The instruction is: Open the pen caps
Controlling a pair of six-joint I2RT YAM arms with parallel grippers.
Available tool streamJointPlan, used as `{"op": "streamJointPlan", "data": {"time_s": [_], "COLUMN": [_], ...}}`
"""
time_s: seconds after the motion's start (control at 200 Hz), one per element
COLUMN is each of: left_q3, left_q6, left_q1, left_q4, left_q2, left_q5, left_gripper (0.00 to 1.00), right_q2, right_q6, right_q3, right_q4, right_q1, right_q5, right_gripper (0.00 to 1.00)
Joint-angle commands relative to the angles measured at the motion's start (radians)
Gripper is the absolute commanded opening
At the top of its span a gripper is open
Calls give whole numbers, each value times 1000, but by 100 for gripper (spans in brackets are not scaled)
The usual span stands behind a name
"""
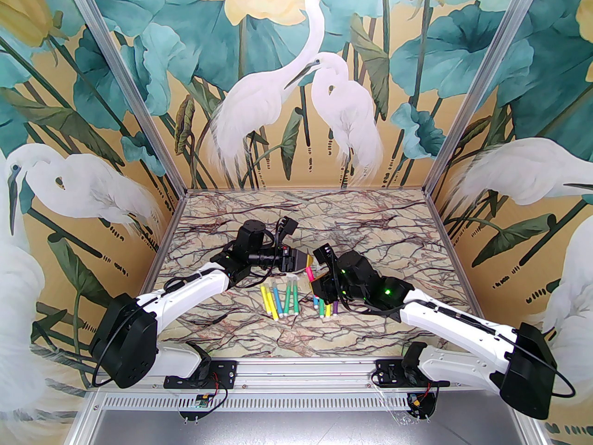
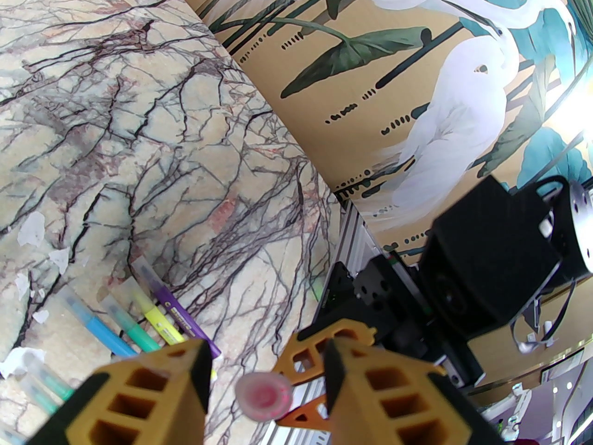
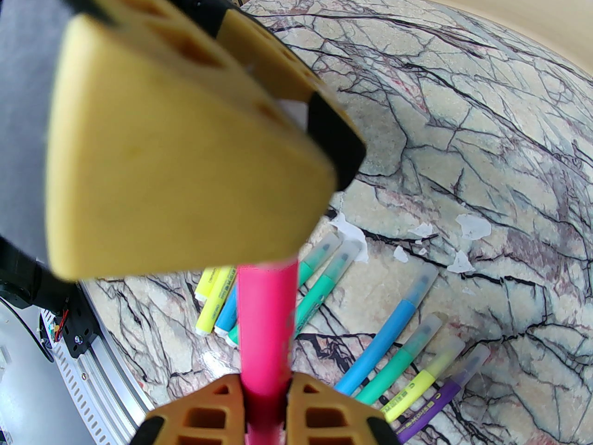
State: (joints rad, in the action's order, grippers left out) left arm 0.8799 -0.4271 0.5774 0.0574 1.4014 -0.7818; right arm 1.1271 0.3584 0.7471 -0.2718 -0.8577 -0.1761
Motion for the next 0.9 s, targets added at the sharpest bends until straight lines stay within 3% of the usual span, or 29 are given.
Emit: {"op": "streamJointPlan", "data": {"time_s": [0.0, 0.415, 0.895], "left_q3": [24, 24, 25], "left_q6": [-14, -33, -68], "left_q1": [5, 6, 6], "left_q4": [6, 15, 32], "left_q2": [16, 11, 3], "left_q5": [-28, -42, -58], "left_gripper": [41, 23, 11], "right_q2": [-13, -21, -2], "right_q6": [-22, -24, -21], "right_q3": [11, 5, 7], "right_q4": [20, 23, 34], "right_q1": [-7, -7, -7], "right_q5": [22, 34, 56], "right_gripper": [12, 15, 43]}}
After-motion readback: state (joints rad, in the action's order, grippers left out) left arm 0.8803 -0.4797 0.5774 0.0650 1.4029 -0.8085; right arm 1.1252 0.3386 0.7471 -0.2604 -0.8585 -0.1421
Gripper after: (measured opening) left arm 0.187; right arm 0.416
